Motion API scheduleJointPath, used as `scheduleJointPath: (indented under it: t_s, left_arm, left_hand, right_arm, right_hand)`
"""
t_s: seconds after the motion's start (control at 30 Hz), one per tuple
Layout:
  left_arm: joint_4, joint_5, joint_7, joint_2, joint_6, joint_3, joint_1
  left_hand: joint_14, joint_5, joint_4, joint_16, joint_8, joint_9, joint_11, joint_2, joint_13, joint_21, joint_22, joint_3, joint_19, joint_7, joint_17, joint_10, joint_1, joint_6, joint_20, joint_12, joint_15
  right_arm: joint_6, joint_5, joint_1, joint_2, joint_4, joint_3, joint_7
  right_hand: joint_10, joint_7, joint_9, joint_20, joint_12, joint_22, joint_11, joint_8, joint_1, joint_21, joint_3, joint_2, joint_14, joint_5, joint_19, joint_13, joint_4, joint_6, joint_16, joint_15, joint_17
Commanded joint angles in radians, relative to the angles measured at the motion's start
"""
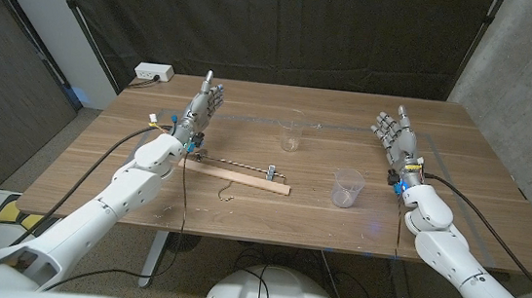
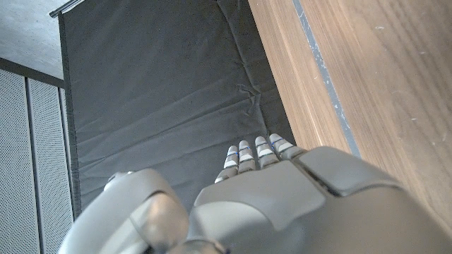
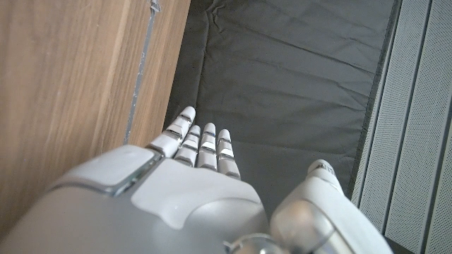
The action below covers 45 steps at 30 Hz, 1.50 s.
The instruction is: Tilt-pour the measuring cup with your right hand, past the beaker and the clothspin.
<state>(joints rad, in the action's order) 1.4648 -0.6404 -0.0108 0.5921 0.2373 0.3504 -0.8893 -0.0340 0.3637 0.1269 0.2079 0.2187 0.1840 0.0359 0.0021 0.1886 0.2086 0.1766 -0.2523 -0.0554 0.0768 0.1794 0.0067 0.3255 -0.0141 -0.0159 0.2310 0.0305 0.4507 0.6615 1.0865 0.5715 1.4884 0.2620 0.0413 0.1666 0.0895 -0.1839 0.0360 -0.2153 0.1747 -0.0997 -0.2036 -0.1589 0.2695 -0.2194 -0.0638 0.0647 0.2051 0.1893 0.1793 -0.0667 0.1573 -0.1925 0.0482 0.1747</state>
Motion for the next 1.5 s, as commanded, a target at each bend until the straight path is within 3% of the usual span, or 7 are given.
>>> scheduleJointPath:
  t_s: [0.03, 0.57, 1.5]
  left_arm:
    - [0.025, 0.003, 0.006, 0.011, 0.011, -0.007, -0.024]
    - [0.02, 0.04, -0.017, 0.019, 0.027, 0.016, -0.014]
    - [0.067, 0.042, 0.007, 0.032, -0.03, 0.022, -0.016]
  left_hand:
    - [0.007, 0.006, -0.007, 0.002, 0.007, 0.003, 0.002, -0.002, 0.003, 0.001, 0.003, -0.001, 0.003, 0.004, 0.003, 0.006, 0.01, 0.006, 0.0, 0.003, 0.005]
    - [-0.01, 0.013, -0.038, -0.014, -0.005, 0.003, 0.0, 0.015, 0.003, -0.014, 0.003, 0.011, -0.031, 0.005, 0.002, -0.011, 0.075, -0.011, -0.005, -0.011, 0.007]
    - [0.009, 0.011, -0.054, -0.011, -0.002, 0.004, 0.003, 0.035, 0.004, -0.007, 0.003, 0.021, -0.014, 0.004, 0.002, 0.011, 0.118, 0.013, -0.003, -0.008, 0.006]
  right_arm:
    - [0.002, -0.003, 0.113, 0.054, 0.105, -0.054, 0.037]
    - [-0.002, -0.026, 0.264, 0.095, 0.216, -0.11, 0.086]
    - [-0.002, -0.071, 0.468, 0.096, 0.357, -0.193, 0.142]
  right_hand:
    - [0.01, -0.001, -0.004, 0.019, -0.01, 0.003, 0.005, -0.006, -0.013, 0.0, -0.001, 0.0, 0.014, 0.005, 0.01, 0.003, -0.002, 0.011, -0.005, 0.003, 0.004]
    - [0.018, -0.005, -0.004, 0.023, -0.011, 0.003, 0.004, -0.005, -0.017, -0.003, 0.001, 0.001, 0.024, 0.007, 0.021, 0.003, -0.005, 0.016, -0.005, -0.002, 0.004]
    - [0.046, -0.022, -0.006, 0.025, -0.017, 0.003, 0.012, -0.006, -0.012, -0.01, 0.014, -0.009, 0.048, 0.011, 0.045, 0.005, -0.006, 0.033, -0.005, -0.011, 0.006]
